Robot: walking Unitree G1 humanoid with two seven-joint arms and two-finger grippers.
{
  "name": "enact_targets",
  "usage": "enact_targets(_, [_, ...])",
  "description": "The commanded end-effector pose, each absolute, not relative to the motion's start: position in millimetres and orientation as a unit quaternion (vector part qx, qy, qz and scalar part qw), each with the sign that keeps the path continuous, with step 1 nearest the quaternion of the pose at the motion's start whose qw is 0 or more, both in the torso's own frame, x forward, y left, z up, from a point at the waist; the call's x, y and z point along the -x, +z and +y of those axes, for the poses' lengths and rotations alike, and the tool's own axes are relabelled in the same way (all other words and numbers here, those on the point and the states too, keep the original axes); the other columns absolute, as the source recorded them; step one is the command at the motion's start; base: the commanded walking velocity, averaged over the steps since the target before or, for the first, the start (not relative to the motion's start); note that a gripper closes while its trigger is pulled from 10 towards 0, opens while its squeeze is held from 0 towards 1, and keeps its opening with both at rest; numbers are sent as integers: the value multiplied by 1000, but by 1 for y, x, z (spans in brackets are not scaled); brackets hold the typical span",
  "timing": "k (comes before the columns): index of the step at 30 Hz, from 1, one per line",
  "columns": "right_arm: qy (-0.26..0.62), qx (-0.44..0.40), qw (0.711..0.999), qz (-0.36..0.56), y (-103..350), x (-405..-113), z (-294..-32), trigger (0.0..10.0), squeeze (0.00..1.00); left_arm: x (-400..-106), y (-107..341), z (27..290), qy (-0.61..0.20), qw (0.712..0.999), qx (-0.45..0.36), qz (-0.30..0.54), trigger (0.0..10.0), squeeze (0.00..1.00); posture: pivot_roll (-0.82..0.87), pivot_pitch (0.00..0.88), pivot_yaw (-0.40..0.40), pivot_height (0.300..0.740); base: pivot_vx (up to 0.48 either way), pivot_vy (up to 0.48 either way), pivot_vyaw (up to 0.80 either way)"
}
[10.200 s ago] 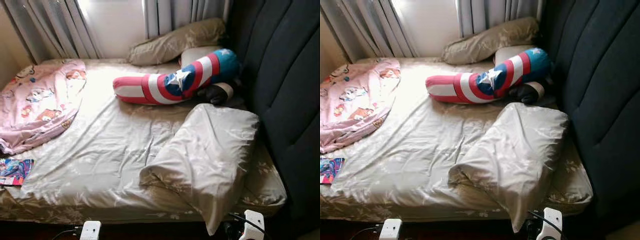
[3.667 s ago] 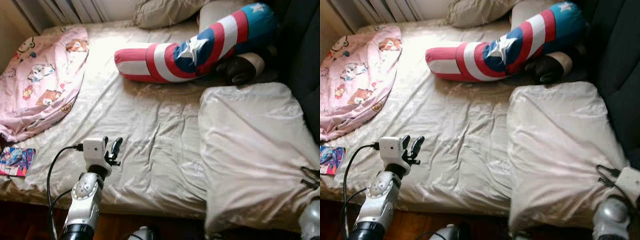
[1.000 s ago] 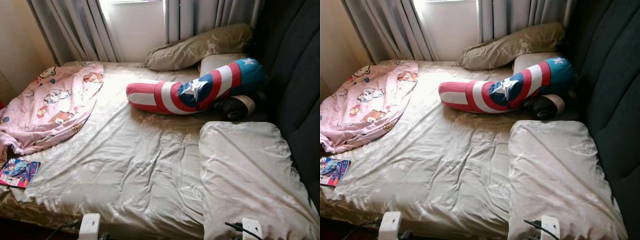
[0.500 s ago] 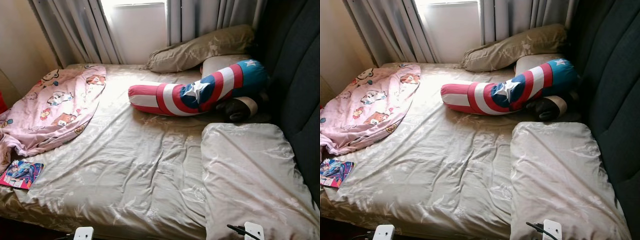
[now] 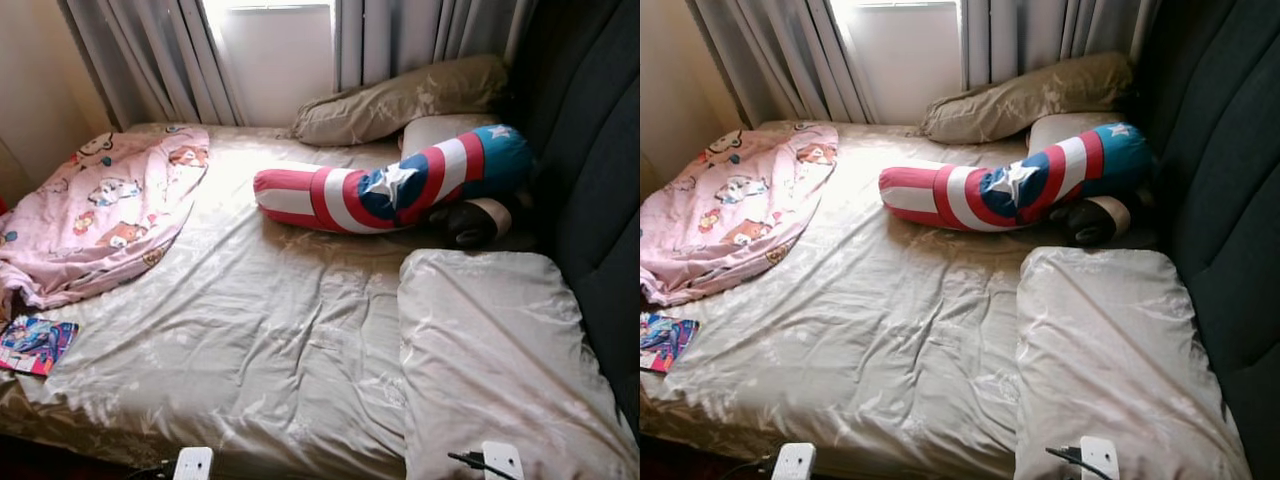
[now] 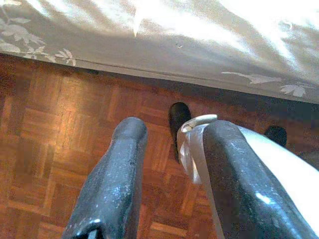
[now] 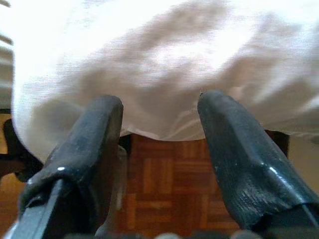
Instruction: Clean up the room
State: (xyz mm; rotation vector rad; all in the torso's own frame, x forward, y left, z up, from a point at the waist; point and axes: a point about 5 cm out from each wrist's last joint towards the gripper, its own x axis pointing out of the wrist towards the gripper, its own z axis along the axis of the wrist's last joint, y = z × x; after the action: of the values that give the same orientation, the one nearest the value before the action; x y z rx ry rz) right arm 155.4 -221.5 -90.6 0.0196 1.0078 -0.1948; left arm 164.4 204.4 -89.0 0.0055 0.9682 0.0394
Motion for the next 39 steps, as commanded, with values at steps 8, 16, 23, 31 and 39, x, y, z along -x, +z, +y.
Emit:
enact_targets(8, [-77,-1,869,489,-90,-157,-221,10000,0,-165,-88,211,27,885,-4,465,10000,0,4,0,8,740,0,215,0])
enact_targets(16, [-81,-12,871,485,-91,-158,-218,10000,0,-166,-87,213,24,885,-6,466,10000,0,7,0,19,740,0,335,0])
enact_targets(23, [-83,-21,871,485,-91,-158,-215,10000,0,-166,-86,216,26,884,-11,466,10000,0,16,0,31,740,0,348,0])
enact_targets(31, [-85,-28,872,482,-91,-159,-212,10000,0,-167,-86,217,22,884,-16,467,10000,0,15,0,42,740,0,350,0])
enact_targets(39, [-83,-31,872,481,-91,-160,-210,10000,0,-168,-85,219,21,884,-20,467,10000,0,20,0,49,740,0,349,0])
